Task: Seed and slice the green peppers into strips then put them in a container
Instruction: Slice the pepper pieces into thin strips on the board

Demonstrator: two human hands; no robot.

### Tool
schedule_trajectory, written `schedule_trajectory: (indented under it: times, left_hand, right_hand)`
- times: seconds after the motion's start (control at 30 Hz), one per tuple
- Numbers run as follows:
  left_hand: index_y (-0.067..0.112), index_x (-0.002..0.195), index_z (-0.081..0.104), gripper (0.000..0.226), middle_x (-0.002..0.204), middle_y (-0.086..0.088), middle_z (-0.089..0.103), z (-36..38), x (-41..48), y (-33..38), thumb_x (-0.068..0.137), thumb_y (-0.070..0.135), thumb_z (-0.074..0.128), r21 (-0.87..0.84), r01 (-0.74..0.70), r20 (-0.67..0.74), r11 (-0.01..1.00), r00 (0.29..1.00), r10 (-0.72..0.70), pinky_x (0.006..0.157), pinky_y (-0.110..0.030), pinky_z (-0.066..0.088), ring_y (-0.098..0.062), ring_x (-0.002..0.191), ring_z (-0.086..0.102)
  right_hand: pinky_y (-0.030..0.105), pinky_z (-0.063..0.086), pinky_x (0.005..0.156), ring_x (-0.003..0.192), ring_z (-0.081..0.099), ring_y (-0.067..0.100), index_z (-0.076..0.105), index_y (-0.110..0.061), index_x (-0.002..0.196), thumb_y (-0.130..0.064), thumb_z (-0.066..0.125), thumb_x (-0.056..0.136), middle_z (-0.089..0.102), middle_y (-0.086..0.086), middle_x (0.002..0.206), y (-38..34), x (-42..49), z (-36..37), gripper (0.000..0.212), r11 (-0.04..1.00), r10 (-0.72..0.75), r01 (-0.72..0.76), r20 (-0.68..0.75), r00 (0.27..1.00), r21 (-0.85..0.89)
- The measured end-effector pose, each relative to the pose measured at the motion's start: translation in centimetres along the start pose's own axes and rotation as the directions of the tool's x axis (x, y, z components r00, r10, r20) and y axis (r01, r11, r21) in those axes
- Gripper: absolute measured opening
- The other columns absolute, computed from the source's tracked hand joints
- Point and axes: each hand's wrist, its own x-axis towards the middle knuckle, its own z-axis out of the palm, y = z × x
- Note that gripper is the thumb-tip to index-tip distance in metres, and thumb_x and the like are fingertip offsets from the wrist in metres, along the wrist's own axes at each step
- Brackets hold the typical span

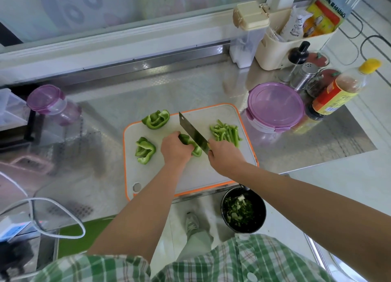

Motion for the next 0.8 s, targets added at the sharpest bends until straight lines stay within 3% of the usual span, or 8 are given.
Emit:
schedule_trajectory:
  times: [0.1,0.17,0.27,0.37,0.53,0.63,0.77,0.8]
  left_hand:
    - [0.032,0.077,0.041,0.042,0.099,-0.01,0.071,0.3,-0.1,-0.3,0.069,0.01,0.076,-0.013,-0.004,-0.013,1.0,1.0,0.003,0.079,-0.044,0.056,-0.034,0.083,0.069]
    - [0.033,0.073,0.039,0.047,0.098,-0.01,0.068,0.4,-0.1,-0.5,0.069,0.007,0.077,-0.055,0.008,-0.026,0.998,1.0,-0.01,0.077,-0.046,0.058,-0.035,0.082,0.069]
    - [0.028,0.091,0.057,0.039,0.092,-0.005,0.064,0.3,-0.1,-0.7,0.068,0.004,0.078,-0.112,-0.003,-0.024,0.994,1.0,0.001,0.075,-0.047,0.058,-0.035,0.083,0.069]
    - [0.01,0.122,0.062,0.055,0.099,-0.007,0.067,0.4,0.1,-0.9,0.069,0.005,0.078,-0.123,-0.004,-0.025,0.992,1.0,0.001,0.078,-0.045,0.058,-0.033,0.088,0.069]
    - [0.013,0.13,0.059,0.062,0.11,-0.009,0.067,0.5,0.2,-1.3,0.07,0.007,0.076,-0.149,-0.005,-0.009,0.989,1.0,0.003,0.08,-0.044,0.058,-0.032,0.089,0.07]
    - [0.012,0.129,0.06,0.057,0.105,-0.002,0.061,0.5,0.1,-2.0,0.074,0.001,0.073,-0.201,0.015,-0.013,0.979,1.0,-0.018,0.077,-0.045,0.06,-0.032,0.092,0.068]
    - [0.01,0.126,0.061,0.053,0.1,0.002,0.057,0.4,0.1,-3.1,0.077,-0.008,0.067,-0.253,0.026,-0.009,0.967,1.0,-0.029,0.074,-0.045,0.061,-0.031,0.092,0.068]
    - [0.009,0.126,0.061,0.052,0.1,0.002,0.056,0.3,0.0,-3.3,0.078,-0.01,0.065,-0.271,0.029,-0.006,0.962,0.999,-0.032,0.073,-0.045,0.061,-0.03,0.09,0.067]
  right_hand:
    - [0.031,0.031,0.054,0.068,0.044,0.027,0.035,-0.014,0.09,-0.016,0.04,0.097,0.035,0.0,0.065,-0.2,-0.1,0.4,0.008,1.0,-0.001,0.001,0.003,1.0,-0.019]
    - [0.031,0.031,0.054,0.068,0.044,0.028,0.035,-0.014,0.09,-0.015,0.04,0.096,0.035,0.0,0.064,-0.3,0.0,0.6,0.008,1.0,0.001,-0.001,-0.001,1.0,-0.005]
    - [0.031,0.033,0.056,0.069,0.046,0.028,0.04,-0.012,0.093,-0.015,0.041,0.096,0.041,0.003,0.069,-0.6,0.1,0.9,0.004,1.0,-0.006,0.006,0.021,1.0,0.002]
    - [0.032,0.035,0.059,0.072,0.046,0.027,0.042,-0.012,0.098,-0.016,0.04,0.096,0.044,0.006,0.077,-0.8,0.2,1.2,0.004,0.999,0.023,-0.021,0.049,0.999,-0.042]
    - [0.029,0.028,0.051,0.07,0.045,0.027,0.032,-0.017,0.076,-0.015,0.04,0.095,0.037,0.001,0.067,-0.4,0.6,2.0,0.021,0.997,0.069,-0.072,0.071,0.995,0.031]
    - [0.027,0.025,0.048,0.07,0.045,0.026,0.025,-0.022,0.067,-0.014,0.041,0.095,0.037,0.001,0.066,-0.4,0.7,2.2,0.033,0.992,0.093,-0.099,0.085,0.992,0.076]
    - [0.03,0.035,0.06,0.074,0.046,0.025,0.046,-0.01,0.093,-0.013,0.042,0.095,0.044,0.003,0.077,-1.8,1.4,2.8,0.005,0.99,0.131,-0.135,0.092,0.987,0.037]
    - [0.031,0.036,0.062,0.076,0.046,0.025,0.047,-0.009,0.1,-0.012,0.042,0.096,0.045,0.004,0.081,-2.1,1.6,3.0,0.008,0.99,0.14,-0.142,0.093,0.986,0.014]
